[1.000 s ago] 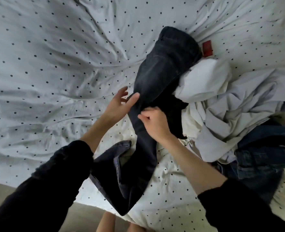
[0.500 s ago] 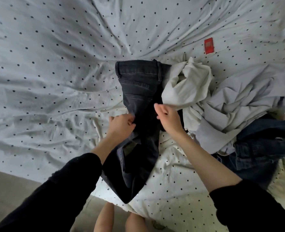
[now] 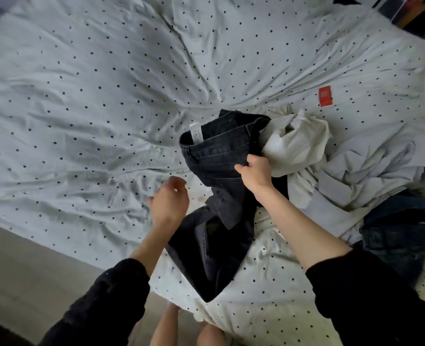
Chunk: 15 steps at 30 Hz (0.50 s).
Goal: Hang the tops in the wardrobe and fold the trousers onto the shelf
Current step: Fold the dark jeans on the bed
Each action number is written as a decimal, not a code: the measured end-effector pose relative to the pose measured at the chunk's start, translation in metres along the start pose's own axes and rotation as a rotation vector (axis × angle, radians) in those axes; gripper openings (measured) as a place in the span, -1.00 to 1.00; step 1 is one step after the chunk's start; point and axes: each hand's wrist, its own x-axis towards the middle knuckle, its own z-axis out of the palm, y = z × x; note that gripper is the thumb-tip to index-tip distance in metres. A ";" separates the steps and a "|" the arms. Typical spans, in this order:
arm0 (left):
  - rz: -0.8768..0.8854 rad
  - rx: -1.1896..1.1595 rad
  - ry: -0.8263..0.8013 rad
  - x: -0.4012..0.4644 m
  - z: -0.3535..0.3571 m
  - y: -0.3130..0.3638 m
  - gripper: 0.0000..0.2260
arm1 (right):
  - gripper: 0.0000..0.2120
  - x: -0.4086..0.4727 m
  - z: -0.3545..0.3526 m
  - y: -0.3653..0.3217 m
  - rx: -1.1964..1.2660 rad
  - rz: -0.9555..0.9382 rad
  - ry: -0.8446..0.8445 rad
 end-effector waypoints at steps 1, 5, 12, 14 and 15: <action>0.006 -0.084 0.103 0.003 -0.011 -0.002 -0.78 | -0.70 -0.008 -0.002 0.002 -0.052 -0.039 -0.027; 0.066 0.001 -0.044 0.028 -0.043 0.008 -0.42 | -0.67 -0.040 -0.007 0.008 -0.282 -0.169 -0.126; -0.150 -0.232 -0.393 0.009 -0.032 0.006 -0.95 | -0.89 -0.068 -0.031 0.014 -0.389 -0.227 -0.133; -0.245 -0.373 -0.372 0.000 -0.024 0.002 -0.82 | -0.79 -0.071 -0.033 0.017 -0.361 -0.169 -0.143; -0.292 -0.417 -0.391 -0.001 -0.021 0.000 -0.80 | -0.77 -0.076 -0.033 0.017 -0.343 -0.158 -0.148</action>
